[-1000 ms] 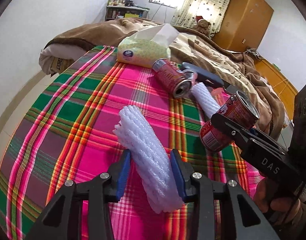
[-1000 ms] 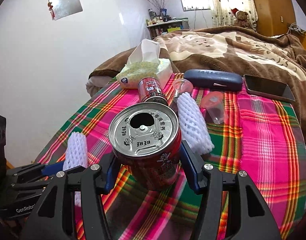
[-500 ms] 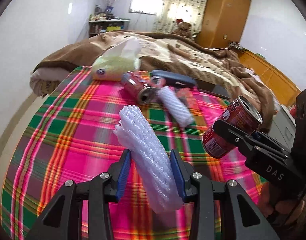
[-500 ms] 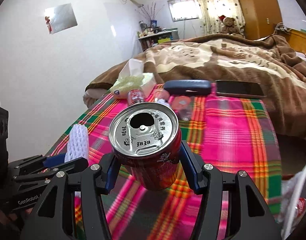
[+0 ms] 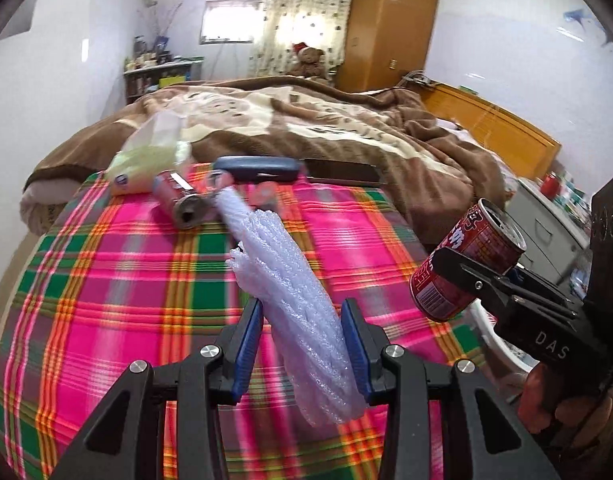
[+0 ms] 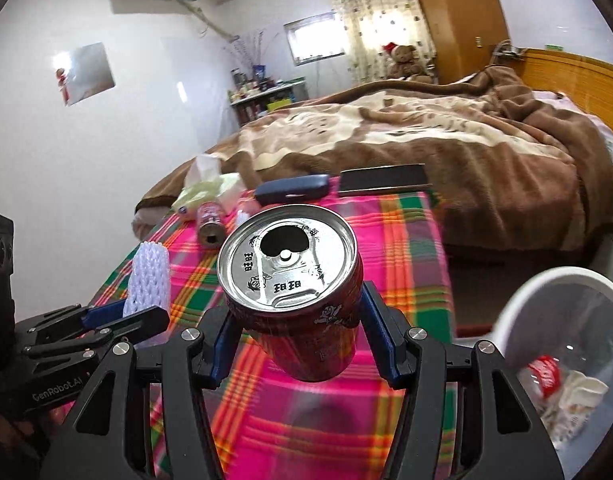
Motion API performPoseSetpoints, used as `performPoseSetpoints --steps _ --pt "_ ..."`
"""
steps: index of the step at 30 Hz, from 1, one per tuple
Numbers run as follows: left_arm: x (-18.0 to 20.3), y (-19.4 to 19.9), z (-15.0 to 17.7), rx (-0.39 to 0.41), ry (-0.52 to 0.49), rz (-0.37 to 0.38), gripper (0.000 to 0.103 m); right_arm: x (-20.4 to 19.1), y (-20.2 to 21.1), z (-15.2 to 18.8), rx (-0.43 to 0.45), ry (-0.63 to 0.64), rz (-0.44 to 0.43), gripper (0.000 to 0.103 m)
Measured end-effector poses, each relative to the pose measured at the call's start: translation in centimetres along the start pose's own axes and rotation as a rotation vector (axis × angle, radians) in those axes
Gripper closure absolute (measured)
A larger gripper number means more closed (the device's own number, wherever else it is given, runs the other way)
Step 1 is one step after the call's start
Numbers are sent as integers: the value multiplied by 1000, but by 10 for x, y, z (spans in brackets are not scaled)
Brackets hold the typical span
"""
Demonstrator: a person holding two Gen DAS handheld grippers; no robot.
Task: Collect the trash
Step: 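Carry the red can and white foam net over the wastebasket, then open both tools over the wastebasket to drop the can and foam net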
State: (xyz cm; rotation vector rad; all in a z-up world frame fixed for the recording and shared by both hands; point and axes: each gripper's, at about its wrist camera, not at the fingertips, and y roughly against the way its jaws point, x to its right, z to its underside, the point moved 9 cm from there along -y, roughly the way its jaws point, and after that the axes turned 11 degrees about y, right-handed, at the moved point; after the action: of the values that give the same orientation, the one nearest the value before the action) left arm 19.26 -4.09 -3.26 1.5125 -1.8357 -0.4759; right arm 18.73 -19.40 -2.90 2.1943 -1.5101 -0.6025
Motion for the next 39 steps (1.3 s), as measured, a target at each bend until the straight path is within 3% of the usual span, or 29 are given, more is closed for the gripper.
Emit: performPoseSetpoints --steps 22,32,39 --pt "155 -31 22 -71 -187 201 62 118 60 35 -19 -160 266 46" --pt "221 -62 48 -155 -263 284 62 160 65 68 -115 -206 349 46" --pt "250 -89 66 -212 -304 288 62 179 66 87 -185 -239 380 45"
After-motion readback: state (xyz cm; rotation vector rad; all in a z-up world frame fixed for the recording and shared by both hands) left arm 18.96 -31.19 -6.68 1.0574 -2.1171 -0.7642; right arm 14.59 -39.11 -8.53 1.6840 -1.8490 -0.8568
